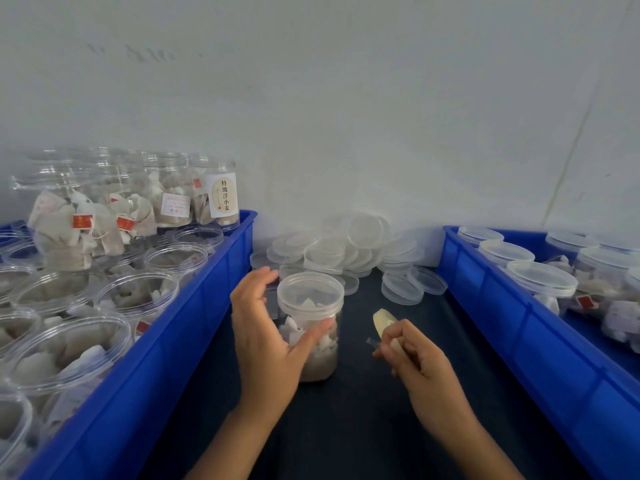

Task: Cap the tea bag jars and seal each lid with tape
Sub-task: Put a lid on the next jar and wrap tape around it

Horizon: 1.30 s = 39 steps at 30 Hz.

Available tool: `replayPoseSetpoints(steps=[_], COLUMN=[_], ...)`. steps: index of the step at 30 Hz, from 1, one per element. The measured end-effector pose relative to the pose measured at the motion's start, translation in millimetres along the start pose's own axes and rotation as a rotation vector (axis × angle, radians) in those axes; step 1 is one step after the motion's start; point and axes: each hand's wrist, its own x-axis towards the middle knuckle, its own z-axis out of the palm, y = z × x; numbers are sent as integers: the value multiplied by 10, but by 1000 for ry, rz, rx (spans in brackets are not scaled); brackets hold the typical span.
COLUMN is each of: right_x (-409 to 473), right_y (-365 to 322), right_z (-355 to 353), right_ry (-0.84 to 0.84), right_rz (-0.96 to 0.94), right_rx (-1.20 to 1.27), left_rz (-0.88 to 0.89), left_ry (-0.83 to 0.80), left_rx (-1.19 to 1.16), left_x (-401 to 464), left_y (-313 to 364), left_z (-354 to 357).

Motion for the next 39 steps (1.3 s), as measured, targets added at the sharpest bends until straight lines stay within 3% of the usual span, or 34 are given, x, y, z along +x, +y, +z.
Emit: replayPoseSetpoints(steps=[2, 4, 11, 22, 34, 39], right_x=[0, -5, -9, 2, 199, 178], right_y=[-24, -51, -97, -176, -784, -845], right_z=[9, 29, 8, -66, -296, -175], right_ry=[13, 22, 77, 2, -252, -178], right_rz=[-5, -14, -27, -30, -42, -39], right_rx=[6, 31, 35, -15, -591, -665], left_rz=[-261, -369, -305, -342, -196, -183], left_ry=[-135, -274, -339, -494, -370, -401], left_rx=[-214, -304, -277, -258, -352, -326], left_x=[-1, -25, -44, -65, -86, -76], left_y=[-75, -144, -138, -14, 205, 243], left_z=[-7, 34, 36, 86, 106, 104])
